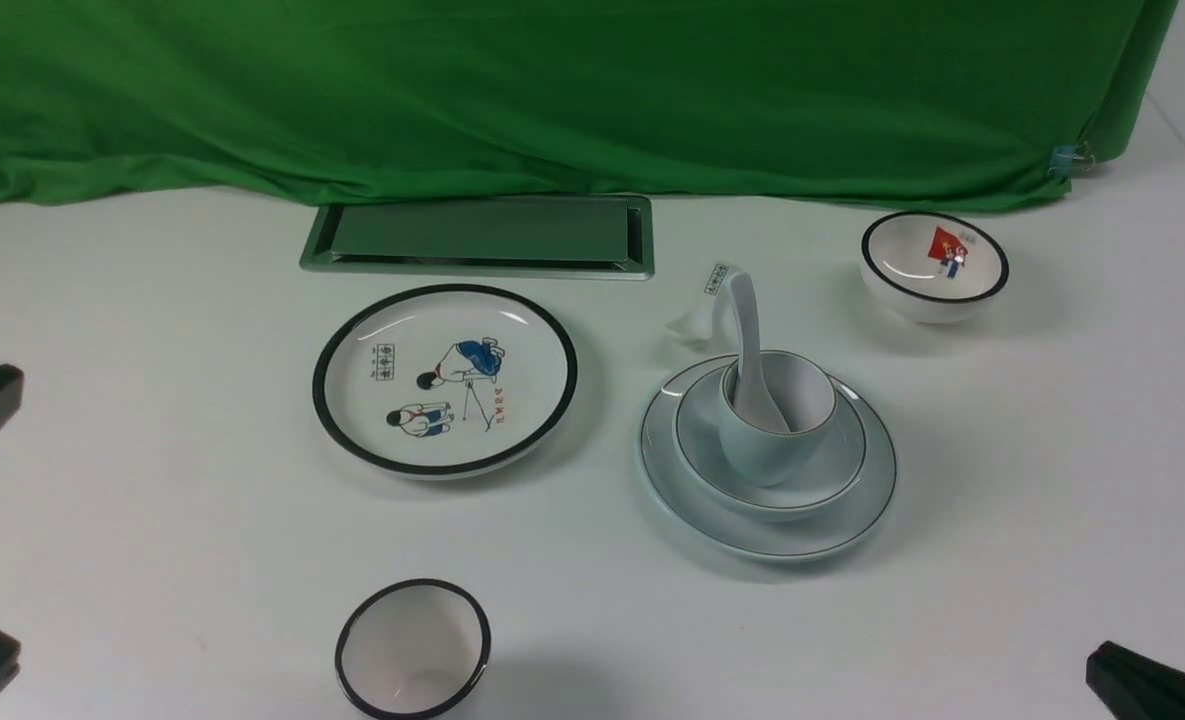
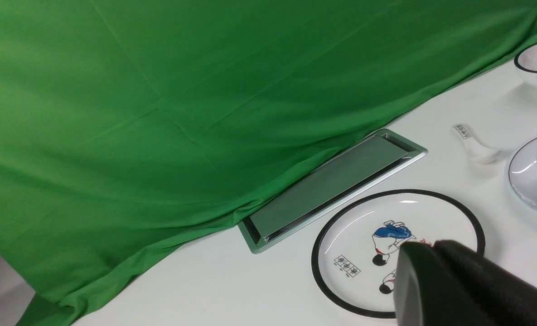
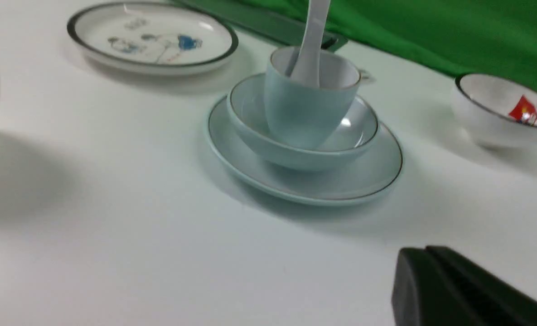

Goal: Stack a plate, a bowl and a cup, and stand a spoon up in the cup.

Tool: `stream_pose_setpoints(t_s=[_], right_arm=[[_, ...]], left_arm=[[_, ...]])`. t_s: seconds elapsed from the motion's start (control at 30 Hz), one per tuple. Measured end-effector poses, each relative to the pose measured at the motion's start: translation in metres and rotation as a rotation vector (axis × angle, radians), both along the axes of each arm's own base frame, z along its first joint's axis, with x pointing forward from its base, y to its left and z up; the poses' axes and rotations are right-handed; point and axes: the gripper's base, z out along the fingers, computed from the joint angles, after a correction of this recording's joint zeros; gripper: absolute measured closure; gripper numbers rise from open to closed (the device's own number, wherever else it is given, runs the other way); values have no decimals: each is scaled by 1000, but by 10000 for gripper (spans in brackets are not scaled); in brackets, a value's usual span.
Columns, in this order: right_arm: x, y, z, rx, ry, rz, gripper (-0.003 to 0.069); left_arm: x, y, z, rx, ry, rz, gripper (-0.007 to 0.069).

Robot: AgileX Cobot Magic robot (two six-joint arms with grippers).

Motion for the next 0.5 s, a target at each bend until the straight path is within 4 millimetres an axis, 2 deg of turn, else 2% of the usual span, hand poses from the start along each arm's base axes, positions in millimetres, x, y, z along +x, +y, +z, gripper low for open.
stream_pose_setpoints(t_s=[0.13, 0.33, 0.5], right_arm=[[-4, -4, 1, 0, -8, -19, 610], [-13, -22, 9, 42, -111, -193, 649], [-26, -35, 16, 69, -237, -349, 649]], left_arm=[[0, 0, 0, 5, -2, -1, 661], [0, 0, 0, 9, -6, 0, 661], [0, 0, 0, 10, -7, 1, 661]])
